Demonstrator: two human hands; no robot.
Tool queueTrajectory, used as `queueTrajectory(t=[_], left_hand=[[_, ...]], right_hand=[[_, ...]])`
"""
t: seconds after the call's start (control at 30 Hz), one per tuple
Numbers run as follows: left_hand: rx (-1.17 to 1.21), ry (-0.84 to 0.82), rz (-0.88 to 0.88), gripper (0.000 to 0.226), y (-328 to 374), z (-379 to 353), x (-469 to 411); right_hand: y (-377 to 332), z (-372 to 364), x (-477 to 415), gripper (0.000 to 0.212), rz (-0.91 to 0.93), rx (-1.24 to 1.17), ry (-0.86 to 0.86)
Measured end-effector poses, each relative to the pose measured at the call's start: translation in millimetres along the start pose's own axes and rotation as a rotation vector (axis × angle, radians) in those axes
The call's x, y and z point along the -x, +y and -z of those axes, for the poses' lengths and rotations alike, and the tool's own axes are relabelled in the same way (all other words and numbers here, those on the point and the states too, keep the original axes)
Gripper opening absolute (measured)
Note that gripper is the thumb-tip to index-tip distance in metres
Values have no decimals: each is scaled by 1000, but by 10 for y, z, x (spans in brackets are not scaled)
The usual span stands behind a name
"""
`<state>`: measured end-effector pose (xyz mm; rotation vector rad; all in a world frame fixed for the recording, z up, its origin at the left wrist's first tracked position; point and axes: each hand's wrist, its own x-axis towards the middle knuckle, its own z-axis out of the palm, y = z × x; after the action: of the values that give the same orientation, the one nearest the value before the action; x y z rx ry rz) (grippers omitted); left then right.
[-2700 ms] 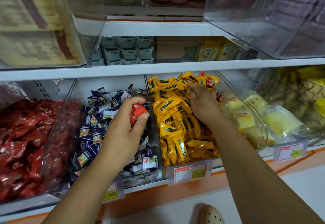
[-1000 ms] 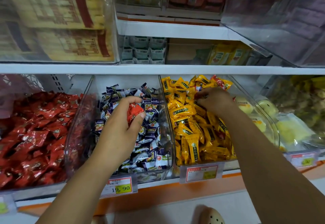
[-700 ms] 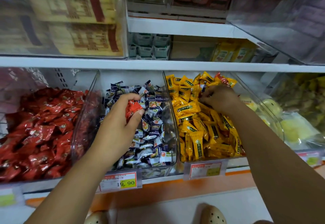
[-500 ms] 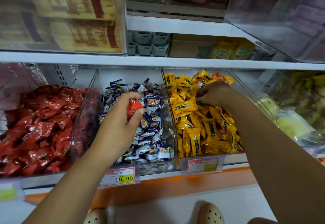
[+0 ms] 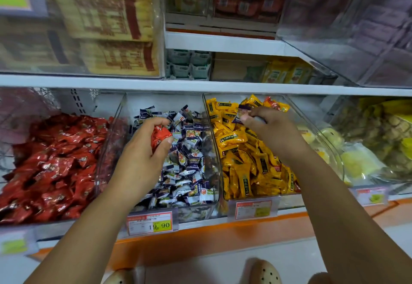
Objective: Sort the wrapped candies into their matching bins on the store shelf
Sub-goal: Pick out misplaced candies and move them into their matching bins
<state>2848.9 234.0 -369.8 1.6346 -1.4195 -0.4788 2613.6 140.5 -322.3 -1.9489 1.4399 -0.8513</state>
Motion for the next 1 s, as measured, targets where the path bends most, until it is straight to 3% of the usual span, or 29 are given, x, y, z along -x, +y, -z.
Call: queueTrajectory(t=[0.2,0.3,0.47,0.6,0.7,0.83,0.9,1.0], left_hand=[[14,101,3,29,-121,308,87],[22,112,-32,30,-136,394,131],[-21,156,-45,32,-200,535,123],[-84,292,6,33,-340,743,48],[-186,364,103,43,-477,870,-2],[-364,267,208,68,-614,906,-38],[-446,259,169,66,-570,854,-44],[-466,249,-24,58,-322,649,-15]], right_hand=[[-399,-567,35,22,172,-18,-63],[-466,-865,47,36,223,-95,-137],[-441,-950,89,24,209,-135,-34],[-357,-913,139,21,214,-95,-33],[-323,-894,211,23,212,-125,-28],[-273,-759,282,24,226,-135,86],[-201,-621,298,24,218,-93,163],[27,-383,294,27,187,54,264]])
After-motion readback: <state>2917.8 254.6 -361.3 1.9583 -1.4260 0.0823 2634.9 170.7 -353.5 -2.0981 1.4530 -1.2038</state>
